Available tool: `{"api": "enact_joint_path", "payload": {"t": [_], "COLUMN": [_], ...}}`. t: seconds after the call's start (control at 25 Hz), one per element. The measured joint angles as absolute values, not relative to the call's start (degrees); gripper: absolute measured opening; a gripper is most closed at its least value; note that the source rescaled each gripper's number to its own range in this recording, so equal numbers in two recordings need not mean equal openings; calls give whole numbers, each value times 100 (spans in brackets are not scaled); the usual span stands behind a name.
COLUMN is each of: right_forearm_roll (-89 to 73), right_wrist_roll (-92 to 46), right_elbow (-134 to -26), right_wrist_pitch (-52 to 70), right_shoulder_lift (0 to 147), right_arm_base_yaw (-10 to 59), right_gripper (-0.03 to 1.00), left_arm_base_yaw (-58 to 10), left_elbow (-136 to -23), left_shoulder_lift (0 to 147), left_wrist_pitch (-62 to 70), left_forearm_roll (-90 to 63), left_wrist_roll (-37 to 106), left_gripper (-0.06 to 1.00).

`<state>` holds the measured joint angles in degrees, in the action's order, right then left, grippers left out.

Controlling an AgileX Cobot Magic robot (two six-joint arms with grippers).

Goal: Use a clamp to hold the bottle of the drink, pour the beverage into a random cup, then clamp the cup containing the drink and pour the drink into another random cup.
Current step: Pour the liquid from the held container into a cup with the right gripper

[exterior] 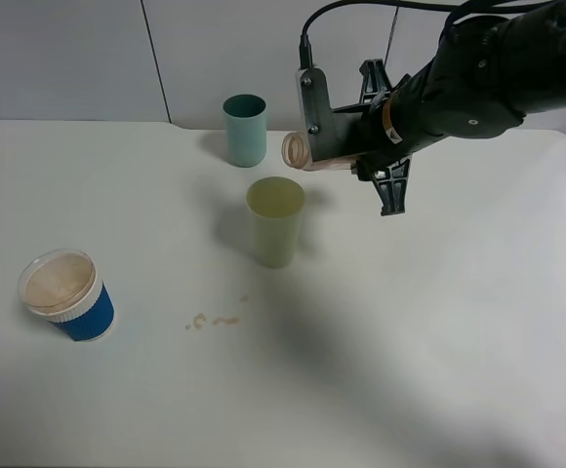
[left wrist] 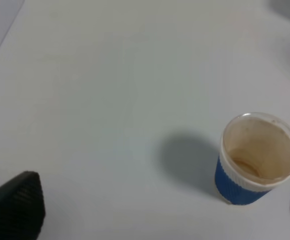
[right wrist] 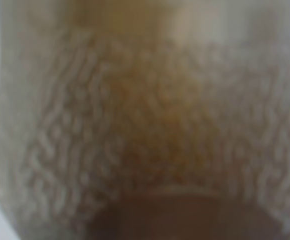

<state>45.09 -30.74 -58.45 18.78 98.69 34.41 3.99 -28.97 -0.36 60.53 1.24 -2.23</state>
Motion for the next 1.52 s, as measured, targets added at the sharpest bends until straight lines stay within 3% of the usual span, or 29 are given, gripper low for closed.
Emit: {"api": "enact_joint_path", "payload": {"t": [1.52], "right_forearm_roll": [5460], "right_wrist_roll": [-2926], "right_elbow": [-6378], "right_wrist_pitch": [2333], "right_shoulder_lift": [10414], "right_arm_base_yaw": [3824], "right_gripper": [0], "left_arm_base_yaw": [399], "left_elbow": [-2897], "left_shoulder_lift": [-36], "left_wrist_pitch": [6053], "left_forearm_roll": [124], "left_wrist_roll": [-211], "left_gripper": [100]}}
